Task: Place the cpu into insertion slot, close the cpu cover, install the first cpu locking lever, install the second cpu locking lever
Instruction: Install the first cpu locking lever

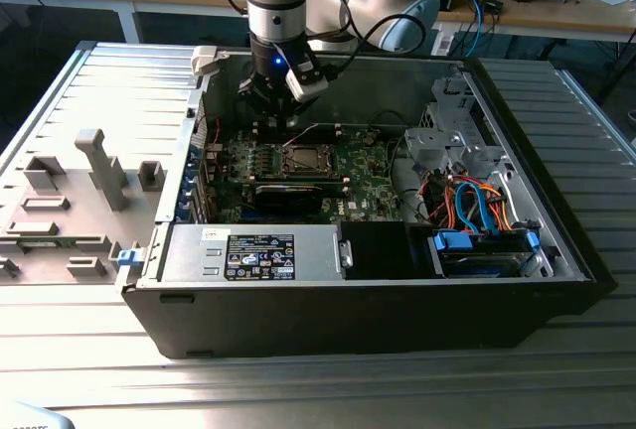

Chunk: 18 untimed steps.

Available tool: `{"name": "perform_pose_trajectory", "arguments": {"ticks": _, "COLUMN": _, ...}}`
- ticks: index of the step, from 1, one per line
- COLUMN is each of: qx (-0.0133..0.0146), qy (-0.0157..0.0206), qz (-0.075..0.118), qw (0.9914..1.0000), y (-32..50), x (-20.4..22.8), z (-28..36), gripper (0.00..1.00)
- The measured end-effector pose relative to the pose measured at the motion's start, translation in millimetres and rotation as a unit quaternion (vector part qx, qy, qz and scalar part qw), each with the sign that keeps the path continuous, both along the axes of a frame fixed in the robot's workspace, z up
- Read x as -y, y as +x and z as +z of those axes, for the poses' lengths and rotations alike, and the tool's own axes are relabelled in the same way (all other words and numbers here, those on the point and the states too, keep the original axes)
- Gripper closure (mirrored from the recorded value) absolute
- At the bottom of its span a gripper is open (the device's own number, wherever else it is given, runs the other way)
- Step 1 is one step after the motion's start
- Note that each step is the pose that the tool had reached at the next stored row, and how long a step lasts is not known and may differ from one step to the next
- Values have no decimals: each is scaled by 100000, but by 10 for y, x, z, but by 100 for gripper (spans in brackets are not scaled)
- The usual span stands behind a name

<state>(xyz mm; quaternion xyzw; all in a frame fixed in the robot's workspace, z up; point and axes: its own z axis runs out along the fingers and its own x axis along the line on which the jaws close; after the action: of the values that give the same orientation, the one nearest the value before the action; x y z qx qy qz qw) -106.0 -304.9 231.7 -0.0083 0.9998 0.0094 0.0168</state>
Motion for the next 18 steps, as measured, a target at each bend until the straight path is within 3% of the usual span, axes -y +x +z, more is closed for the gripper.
{"name": "perform_pose_trajectory", "arguments": {"ticks": 18, "qx": 1, "qy": 2, "qz": 0, "qw": 100000, "y": 17, "x": 0, "z": -78, "gripper": 89}}
